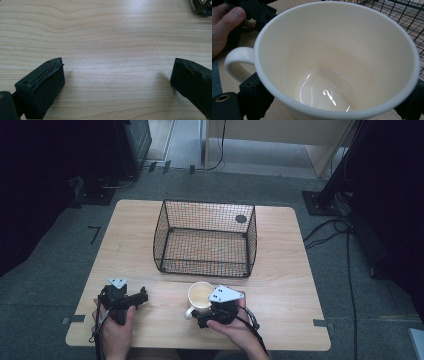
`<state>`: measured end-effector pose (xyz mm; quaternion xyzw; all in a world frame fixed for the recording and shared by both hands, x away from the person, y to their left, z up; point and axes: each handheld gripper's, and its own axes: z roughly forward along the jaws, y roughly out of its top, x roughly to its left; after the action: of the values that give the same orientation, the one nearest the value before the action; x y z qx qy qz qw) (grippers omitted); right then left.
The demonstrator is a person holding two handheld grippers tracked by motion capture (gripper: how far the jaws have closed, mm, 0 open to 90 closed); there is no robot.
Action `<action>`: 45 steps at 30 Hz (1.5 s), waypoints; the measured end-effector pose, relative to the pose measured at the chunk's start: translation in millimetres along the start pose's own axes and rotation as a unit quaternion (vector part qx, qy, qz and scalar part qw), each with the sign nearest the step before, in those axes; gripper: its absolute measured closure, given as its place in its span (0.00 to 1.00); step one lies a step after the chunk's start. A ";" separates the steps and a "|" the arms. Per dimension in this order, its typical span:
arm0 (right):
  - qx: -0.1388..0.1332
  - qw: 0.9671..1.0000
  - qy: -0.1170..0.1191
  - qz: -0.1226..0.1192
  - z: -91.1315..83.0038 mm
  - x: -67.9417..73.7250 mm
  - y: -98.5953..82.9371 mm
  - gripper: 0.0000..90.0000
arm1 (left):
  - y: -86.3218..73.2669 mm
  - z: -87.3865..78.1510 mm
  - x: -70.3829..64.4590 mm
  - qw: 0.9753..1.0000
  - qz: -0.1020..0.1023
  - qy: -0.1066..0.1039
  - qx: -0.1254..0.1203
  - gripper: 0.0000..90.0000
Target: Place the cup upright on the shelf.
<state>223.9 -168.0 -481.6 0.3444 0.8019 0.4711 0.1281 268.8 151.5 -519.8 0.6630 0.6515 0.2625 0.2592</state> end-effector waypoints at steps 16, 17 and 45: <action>-0.008 1.000 -0.005 0.007 -23.3 -9.0 39.3 0.09 | 0.0 0.0 0.0 1.000 0.000 0.000 0.000 0.00; -0.008 1.000 -0.006 0.007 -25.1 -9.9 42.4 0.09 | 0.0 0.0 0.0 1.000 0.001 0.000 0.000 0.00; -0.026 0.999 -0.034 0.008 -53.8 -45.1 121.0 0.09 | 0.1 -0.1 -0.2 1.000 0.000 -0.001 0.000 0.00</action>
<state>280.5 -195.6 -356.8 0.3631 0.7819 0.4805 0.1609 268.8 151.3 -519.7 0.6632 0.6513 0.2619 0.2595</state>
